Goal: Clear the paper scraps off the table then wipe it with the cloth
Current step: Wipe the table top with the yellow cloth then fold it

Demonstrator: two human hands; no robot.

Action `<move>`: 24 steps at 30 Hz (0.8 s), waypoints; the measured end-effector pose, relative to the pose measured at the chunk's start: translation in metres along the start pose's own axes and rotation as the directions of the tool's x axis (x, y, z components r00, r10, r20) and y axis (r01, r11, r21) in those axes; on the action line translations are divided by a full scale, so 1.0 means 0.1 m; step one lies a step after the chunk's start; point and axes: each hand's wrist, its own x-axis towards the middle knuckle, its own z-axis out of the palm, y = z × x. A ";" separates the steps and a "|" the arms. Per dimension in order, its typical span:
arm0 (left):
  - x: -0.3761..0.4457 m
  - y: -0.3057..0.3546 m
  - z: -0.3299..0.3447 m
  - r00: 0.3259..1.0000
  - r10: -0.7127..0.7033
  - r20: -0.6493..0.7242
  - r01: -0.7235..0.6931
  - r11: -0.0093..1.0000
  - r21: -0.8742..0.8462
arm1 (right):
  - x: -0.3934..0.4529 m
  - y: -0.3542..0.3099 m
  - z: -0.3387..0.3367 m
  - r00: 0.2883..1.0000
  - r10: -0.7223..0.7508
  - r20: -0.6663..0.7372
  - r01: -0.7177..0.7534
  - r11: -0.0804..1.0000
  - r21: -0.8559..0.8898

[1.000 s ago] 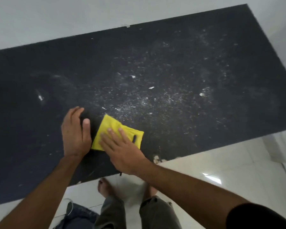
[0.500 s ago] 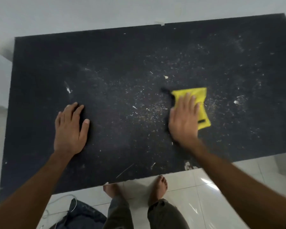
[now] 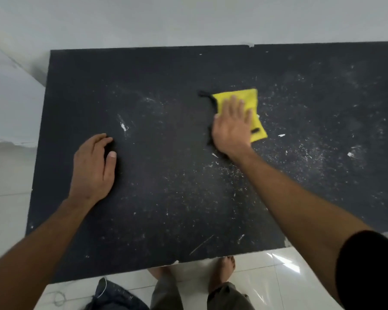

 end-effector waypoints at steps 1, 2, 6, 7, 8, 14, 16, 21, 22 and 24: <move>0.04 -0.07 -0.03 1.000 0.017 0.005 -0.017 0.999 0.038 | -0.06 0.04 -0.01 0.999 0.050 -0.008 -0.050 0.999 0.022; 0.07 -0.12 -0.04 0.999 0.034 0.003 -0.034 0.998 0.056 | -0.21 -0.03 0.02 0.998 0.043 -0.035 -0.043 0.999 0.003; 0.03 -0.17 0.01 0.995 -0.020 -0.098 0.014 0.998 -0.061 | -1.31 -0.96 0.28 0.887 -0.462 0.025 0.462 0.887 -0.001; 0.02 -0.19 0.03 0.987 -0.061 -0.151 0.045 0.993 -0.111 | -1.50 -1.23 0.32 0.806 -0.588 0.067 0.587 0.809 0.038; 0.02 -0.22 0.03 0.975 -0.101 -0.200 0.070 0.985 -0.156 | -1.57 -1.49 0.33 0.737 -0.669 0.096 0.668 0.743 0.053; 0.05 -0.23 -0.01 0.964 -0.178 -0.196 0.130 0.963 -0.237 | -0.21 -1.84 0.22 0.909 -0.407 0.090 0.413 0.908 -0.064; 0.07 -0.20 -0.04 0.970 -0.180 -0.163 0.145 0.968 -0.207 | 0.08 -1.55 0.10 0.964 -0.265 0.031 0.266 0.963 -0.047; 0.06 -0.18 -0.04 0.978 -0.158 -0.135 0.136 0.978 -0.156 | 0.18 -1.11 -0.18 0.924 -0.349 -0.155 0.358 0.933 0.034; 0.06 -0.19 -0.04 0.979 -0.159 -0.129 0.140 0.979 -0.148 | 0.21 -1.13 -0.16 0.959 -0.223 -0.173 0.240 0.967 0.084; 0.06 -0.20 -0.04 0.980 -0.161 -0.117 0.145 0.980 -0.135 | 0.24 -1.26 -0.09 0.996 -0.021 -0.085 0.033 0.988 0.148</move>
